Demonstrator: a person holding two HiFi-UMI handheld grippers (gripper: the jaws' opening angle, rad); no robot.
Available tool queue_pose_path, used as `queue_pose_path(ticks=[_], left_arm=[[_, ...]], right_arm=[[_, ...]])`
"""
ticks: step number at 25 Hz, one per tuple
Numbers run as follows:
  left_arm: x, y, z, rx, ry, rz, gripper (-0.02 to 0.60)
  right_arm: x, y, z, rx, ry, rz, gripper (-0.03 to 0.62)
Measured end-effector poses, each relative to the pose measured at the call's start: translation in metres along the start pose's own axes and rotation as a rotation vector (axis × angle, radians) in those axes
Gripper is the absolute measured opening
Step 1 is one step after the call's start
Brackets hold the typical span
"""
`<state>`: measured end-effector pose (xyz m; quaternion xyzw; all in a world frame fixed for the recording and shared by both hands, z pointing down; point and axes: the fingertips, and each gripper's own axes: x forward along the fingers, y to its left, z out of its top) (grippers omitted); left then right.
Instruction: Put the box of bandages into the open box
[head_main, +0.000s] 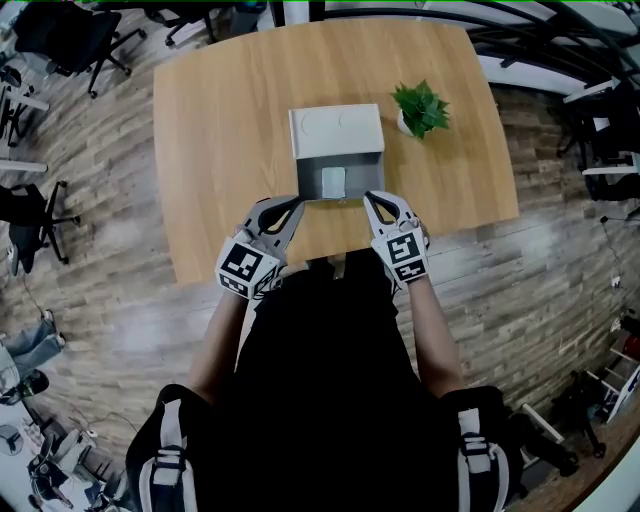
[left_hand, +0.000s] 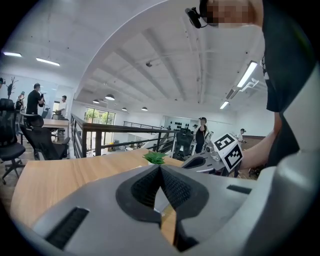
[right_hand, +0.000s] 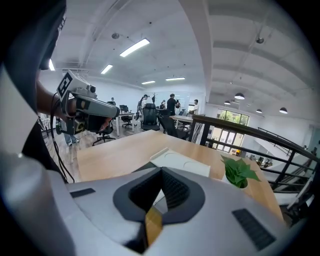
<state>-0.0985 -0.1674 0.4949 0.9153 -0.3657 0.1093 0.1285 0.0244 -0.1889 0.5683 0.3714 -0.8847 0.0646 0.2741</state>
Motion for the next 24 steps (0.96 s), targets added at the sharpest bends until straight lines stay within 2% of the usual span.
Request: queue_pose_path(ticks=[15,24], left_arm=[[0.004,-0.005,-0.001,0.007,0.002,-0.013,0.022],[0.011,-0.01,0.003,0.017,-0.003,-0.029,0.023]], right_arm=[[-0.018,0.0,0.018,0.001,-0.062,-0.012,0.025],[-0.025,-0.002,0.011,0.015,-0.057,-0.02,0.025]])
